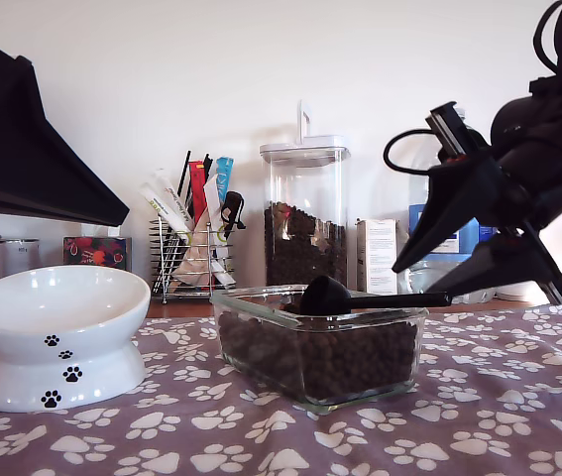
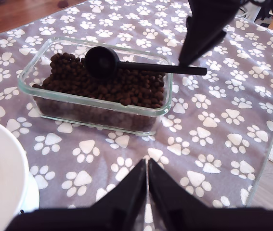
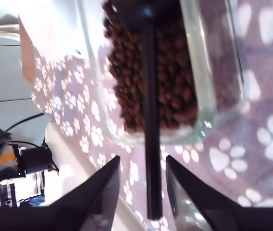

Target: Measure one spoon of cat food and pour it into the food bowl

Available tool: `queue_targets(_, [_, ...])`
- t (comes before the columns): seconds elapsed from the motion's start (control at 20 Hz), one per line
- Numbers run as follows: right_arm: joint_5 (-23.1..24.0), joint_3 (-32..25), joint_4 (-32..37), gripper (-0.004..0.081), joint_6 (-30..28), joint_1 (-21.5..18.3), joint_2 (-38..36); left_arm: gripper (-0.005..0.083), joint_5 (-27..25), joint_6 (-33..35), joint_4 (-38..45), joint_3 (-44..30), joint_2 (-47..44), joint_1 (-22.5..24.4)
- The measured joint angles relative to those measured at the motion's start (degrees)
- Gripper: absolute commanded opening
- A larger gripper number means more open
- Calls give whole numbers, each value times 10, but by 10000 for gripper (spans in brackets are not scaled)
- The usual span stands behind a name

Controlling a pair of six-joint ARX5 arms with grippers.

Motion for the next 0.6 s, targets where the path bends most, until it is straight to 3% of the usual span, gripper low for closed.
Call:
queue_targets(0.25, [49,34,-24,261,-16,0,0,-19,0,0,0,0,0,0])
queue_targets(0.3, [52,44,-36,238,-24,0,0,-19,0,0,0,0,0,0])
queue_targets(0.45, [62,81,-59,-21,-57,0,-2,-19,0,0,0,0,0,0])
queue_targets(0.6, [134,85,-66,-12,-94,4,-30,-19,0,0,0,0,0,0])
